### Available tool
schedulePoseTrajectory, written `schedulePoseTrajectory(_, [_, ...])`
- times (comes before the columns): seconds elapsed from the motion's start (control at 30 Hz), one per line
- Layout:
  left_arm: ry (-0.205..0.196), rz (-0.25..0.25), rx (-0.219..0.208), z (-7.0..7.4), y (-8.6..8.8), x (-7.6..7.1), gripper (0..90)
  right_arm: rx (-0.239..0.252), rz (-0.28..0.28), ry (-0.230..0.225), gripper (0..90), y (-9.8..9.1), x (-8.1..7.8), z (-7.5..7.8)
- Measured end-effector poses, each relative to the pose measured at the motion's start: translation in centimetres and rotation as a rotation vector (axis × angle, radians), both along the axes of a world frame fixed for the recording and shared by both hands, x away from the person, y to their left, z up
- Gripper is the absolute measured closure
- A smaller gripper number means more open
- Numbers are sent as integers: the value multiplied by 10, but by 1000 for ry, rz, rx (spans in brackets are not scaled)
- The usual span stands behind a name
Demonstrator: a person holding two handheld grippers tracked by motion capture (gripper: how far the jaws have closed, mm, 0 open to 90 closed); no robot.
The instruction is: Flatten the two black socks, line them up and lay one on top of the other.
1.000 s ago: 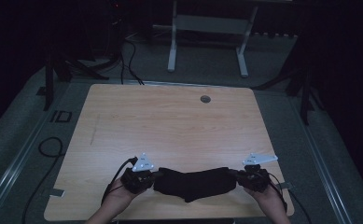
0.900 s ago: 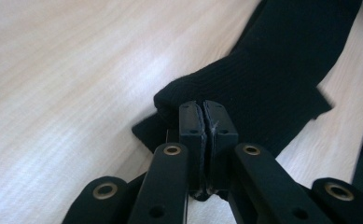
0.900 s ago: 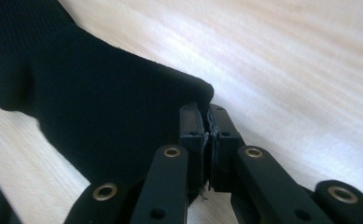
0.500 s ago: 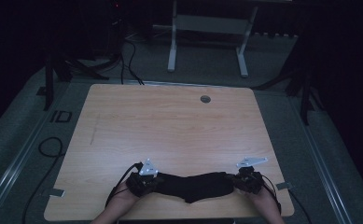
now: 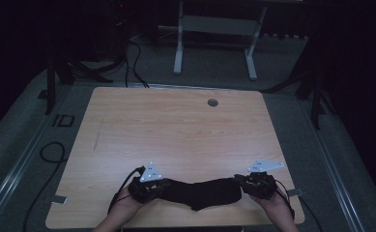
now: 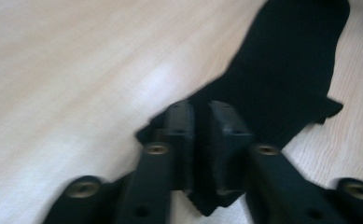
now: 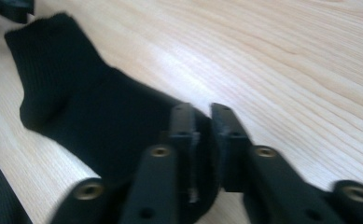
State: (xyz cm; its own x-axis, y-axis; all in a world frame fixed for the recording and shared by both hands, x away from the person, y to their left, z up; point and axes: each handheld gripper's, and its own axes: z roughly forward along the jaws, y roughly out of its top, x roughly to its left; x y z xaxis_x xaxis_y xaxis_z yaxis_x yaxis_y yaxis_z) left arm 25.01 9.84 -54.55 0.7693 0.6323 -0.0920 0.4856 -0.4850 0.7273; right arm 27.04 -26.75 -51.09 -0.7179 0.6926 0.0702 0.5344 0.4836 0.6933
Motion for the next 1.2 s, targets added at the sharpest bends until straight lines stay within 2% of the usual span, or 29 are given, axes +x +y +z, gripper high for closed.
schedulePoseTrajectory(0.03, [12,-1,0,-3,-1,0,894,-26,15,18,893,4,0,-6])
schedulePoseTrajectory(0.1, [14,-20,13,-9,-3,0,900,-44,24,37,896,7,2,-14])
schedulePoseTrajectory(0.13, [2,-29,31,-11,-5,0,900,-50,26,45,896,7,2,-17])
schedulePoseTrajectory(0.2, [2,-29,31,-11,-5,0,900,-57,28,58,896,8,4,-23])
schedulePoseTrajectory(0.23, [-19,-44,44,-14,-5,0,900,-86,27,70,896,9,7,-31])
schedulePoseTrajectory(0.3, [-27,-50,40,-16,-5,2,900,-91,32,78,896,9,11,-37])
schedulePoseTrajectory(0.37, [-33,-52,37,-16,-4,3,900,-83,30,75,896,9,13,-38])
schedulePoseTrajectory(0.43, [-35,-50,22,-18,-2,6,900,-102,23,63,896,12,19,-37])
schedulePoseTrajectory(0.63, [-32,-20,-12,-20,9,23,900,-105,27,52,896,20,37,-38])
schedulePoseTrajectory(0.87, [-47,2,4,-20,15,39,900,-106,26,55,896,29,57,-37])
schedulePoseTrajectory(1.03, [-56,26,4,-20,24,56,900,-99,21,54,896,39,77,-38])
schedulePoseTrajectory(1.2, [-63,28,2,-21,28,63,900,-83,9,53,896,43,88,-39])
